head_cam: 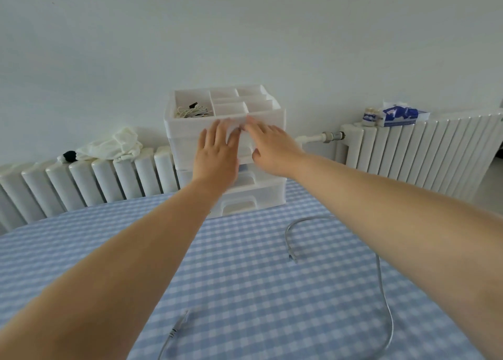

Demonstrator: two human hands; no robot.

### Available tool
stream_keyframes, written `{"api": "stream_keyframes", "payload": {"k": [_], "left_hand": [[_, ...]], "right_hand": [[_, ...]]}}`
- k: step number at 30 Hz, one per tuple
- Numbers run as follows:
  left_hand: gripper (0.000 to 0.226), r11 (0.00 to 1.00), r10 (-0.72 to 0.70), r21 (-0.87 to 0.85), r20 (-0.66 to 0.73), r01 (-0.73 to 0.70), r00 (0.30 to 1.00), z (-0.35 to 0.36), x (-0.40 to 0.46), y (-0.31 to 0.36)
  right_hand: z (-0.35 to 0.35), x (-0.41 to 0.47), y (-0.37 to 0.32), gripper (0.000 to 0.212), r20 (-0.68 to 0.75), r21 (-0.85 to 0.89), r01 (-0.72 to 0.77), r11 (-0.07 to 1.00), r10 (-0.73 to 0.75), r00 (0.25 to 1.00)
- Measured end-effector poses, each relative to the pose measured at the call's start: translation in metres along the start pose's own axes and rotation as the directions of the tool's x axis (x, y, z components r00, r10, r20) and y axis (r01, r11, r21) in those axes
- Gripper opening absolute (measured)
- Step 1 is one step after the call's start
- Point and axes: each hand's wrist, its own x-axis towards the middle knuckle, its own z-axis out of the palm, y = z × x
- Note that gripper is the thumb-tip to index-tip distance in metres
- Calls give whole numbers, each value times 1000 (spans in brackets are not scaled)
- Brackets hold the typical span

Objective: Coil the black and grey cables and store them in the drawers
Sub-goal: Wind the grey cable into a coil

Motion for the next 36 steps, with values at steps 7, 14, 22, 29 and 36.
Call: {"api": "stream_keyframes", "payload": {"k": [7, 14, 22, 29, 36], "left_hand": [[28, 880, 39, -450, 392, 155, 919, 24, -70, 44], [28, 575, 6, -628, 644, 524, 765, 16, -109, 92], [32, 450, -115, -532, 762, 718, 637, 19, -138, 102], [19, -414, -152, -443, 895, 795, 420, 8, -141, 89], [33, -192, -96, -594, 804, 781, 587, -8, -135, 80]], "right_hand": [[53, -91, 33, 57, 485, -81, -211, 974, 224, 845], [89, -157, 40, 28, 364, -113, -289, 951, 310, 878], [95, -166, -3, 26, 301, 205, -498, 843, 429, 851], [96, -173, -27, 33, 314, 547, -619, 563, 547, 776], [64, -177, -41, 14, 33, 623, -356, 696, 432, 901]]}}
